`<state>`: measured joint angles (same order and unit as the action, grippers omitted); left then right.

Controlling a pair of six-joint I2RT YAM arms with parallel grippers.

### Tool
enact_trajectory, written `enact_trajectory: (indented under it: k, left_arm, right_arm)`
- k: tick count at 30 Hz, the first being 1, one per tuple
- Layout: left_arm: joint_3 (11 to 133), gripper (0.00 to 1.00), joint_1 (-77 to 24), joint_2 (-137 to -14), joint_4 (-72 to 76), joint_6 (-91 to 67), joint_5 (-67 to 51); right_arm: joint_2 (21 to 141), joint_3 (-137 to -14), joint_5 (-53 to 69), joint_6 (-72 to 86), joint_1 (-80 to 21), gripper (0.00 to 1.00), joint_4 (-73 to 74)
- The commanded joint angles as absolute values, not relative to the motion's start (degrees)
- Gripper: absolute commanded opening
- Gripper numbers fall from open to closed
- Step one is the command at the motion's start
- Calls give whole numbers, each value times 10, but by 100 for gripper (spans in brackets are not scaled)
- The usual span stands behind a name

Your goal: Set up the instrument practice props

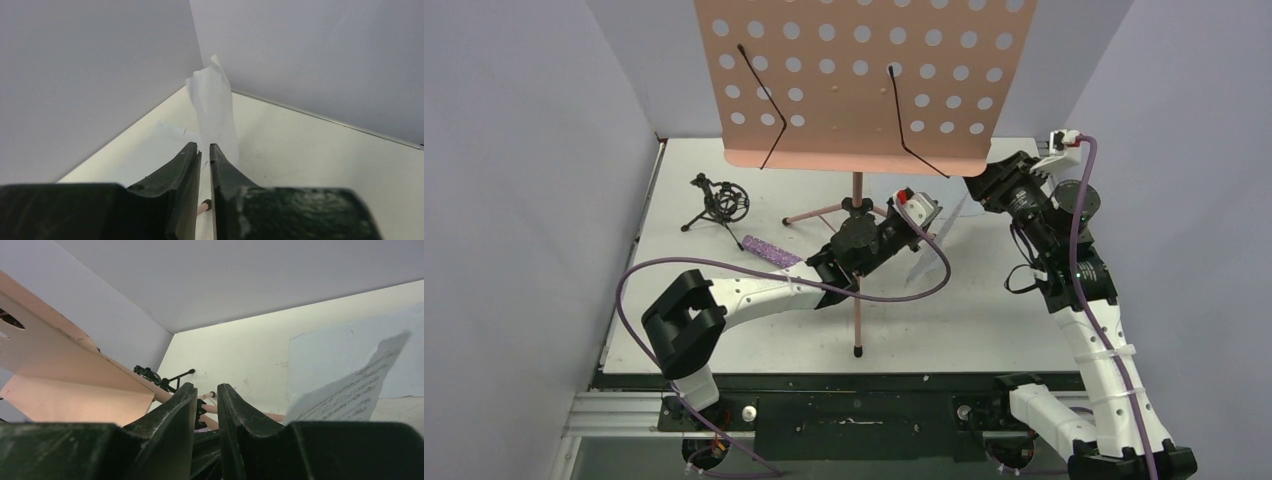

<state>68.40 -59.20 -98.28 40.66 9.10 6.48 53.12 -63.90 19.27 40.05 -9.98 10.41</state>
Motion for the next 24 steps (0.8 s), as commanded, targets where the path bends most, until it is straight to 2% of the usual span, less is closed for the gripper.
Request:
enact_trajectory:
  k: [1, 2, 6, 9, 10, 12, 14, 18, 24]
  left_arm:
    - [698, 5, -592, -962, 396, 69, 85]
    - [690, 0, -591, -954, 397, 62, 85]
    - [653, 0, -585, -922, 417, 29, 63]
    - [642, 0, -579, -913, 424, 8, 29]
    - [641, 11, -578, -915, 423, 6, 18]
    - [641, 40, -577, -923, 417, 8, 1]
    - [644, 57, -576, -936, 402, 14, -28]
    - [643, 73, -575, -959, 389, 4, -38]
    - [636, 85, -573, -973, 374, -43, -13]
  right_arm:
    - [528, -622, 176, 383, -106, 26, 70]
    - [528, -617, 172, 379, -106, 29, 67]
    - [531, -603, 164, 365, -107, 49, 61]
    - [533, -594, 167, 365, -107, 58, 51]
    - [535, -594, 167, 364, -107, 59, 50]
    - [537, -596, 168, 358, -106, 61, 52]
    - [537, -600, 163, 349, -106, 62, 59]
    - [537, -597, 150, 337, -107, 64, 65]
    - [539, -585, 132, 322, -107, 66, 68]
